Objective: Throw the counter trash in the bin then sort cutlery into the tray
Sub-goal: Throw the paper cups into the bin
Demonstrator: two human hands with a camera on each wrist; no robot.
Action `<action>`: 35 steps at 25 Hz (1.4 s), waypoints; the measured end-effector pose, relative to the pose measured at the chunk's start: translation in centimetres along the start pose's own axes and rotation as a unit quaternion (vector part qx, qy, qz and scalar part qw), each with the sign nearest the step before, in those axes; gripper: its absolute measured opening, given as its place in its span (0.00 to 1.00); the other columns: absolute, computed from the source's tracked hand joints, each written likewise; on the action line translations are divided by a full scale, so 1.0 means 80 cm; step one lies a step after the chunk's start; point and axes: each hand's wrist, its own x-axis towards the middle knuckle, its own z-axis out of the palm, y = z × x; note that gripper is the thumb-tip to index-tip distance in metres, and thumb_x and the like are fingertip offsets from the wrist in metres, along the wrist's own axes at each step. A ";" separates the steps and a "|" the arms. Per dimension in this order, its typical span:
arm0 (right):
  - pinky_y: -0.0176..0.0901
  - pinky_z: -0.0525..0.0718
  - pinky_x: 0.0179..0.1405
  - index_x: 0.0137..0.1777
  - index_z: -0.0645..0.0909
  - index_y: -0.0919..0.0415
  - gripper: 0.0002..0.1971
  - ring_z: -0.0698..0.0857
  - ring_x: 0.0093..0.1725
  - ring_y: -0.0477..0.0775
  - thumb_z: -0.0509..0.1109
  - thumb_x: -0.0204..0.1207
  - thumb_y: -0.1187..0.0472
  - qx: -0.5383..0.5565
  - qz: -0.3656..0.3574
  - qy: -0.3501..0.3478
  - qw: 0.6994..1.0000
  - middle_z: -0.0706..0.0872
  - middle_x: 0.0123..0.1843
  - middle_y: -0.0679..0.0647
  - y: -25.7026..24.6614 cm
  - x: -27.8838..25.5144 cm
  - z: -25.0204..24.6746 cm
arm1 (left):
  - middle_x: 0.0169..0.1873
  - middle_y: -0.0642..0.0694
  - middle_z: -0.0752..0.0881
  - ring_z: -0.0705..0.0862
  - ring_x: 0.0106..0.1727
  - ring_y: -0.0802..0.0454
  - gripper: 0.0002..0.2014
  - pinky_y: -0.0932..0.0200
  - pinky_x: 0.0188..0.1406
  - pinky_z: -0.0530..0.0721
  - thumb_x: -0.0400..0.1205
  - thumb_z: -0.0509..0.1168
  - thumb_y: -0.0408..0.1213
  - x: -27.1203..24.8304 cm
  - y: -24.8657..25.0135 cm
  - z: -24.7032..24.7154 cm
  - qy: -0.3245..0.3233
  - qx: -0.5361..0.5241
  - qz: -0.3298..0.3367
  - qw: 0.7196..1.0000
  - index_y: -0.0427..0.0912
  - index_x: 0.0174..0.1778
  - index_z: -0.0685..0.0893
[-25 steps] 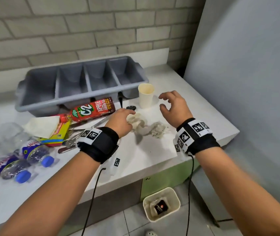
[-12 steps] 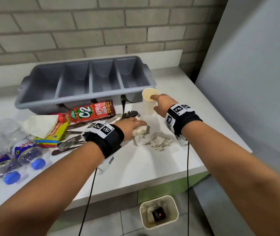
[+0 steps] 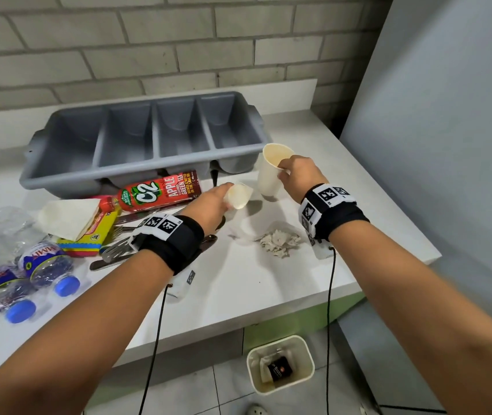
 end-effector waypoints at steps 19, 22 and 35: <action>0.20 0.69 0.41 0.47 0.75 0.58 0.07 0.69 0.36 0.39 0.57 0.74 0.66 0.212 0.118 0.433 0.868 0.74 0.38 0.57 0.054 -0.370 0.107 | 0.56 0.70 0.75 0.76 0.55 0.87 0.23 0.88 0.50 0.73 0.81 0.60 0.42 -0.219 0.016 0.092 -0.051 -0.332 0.199 0.921 0.45 0.72 0.67; 0.21 0.72 0.44 0.46 0.82 0.68 0.09 0.76 0.39 0.43 0.61 0.73 0.67 0.213 0.214 0.351 0.887 0.82 0.38 0.66 0.099 -0.414 0.180 | 0.58 0.64 0.80 0.82 0.61 0.68 0.27 0.83 0.52 0.74 0.79 0.61 0.45 -0.228 -0.014 0.176 -0.148 -0.291 0.124 0.937 0.39 0.74 0.70; 0.47 0.75 0.69 0.63 0.83 0.63 0.15 0.78 0.68 0.65 0.62 0.79 0.67 0.229 0.423 -0.050 0.875 0.80 0.70 0.64 0.307 -0.406 0.544 | 0.69 0.33 0.79 0.78 0.69 0.37 0.24 0.54 0.67 0.74 0.83 0.60 0.31 -0.119 -0.135 0.591 -0.264 -0.087 -0.121 0.953 0.33 0.76 0.68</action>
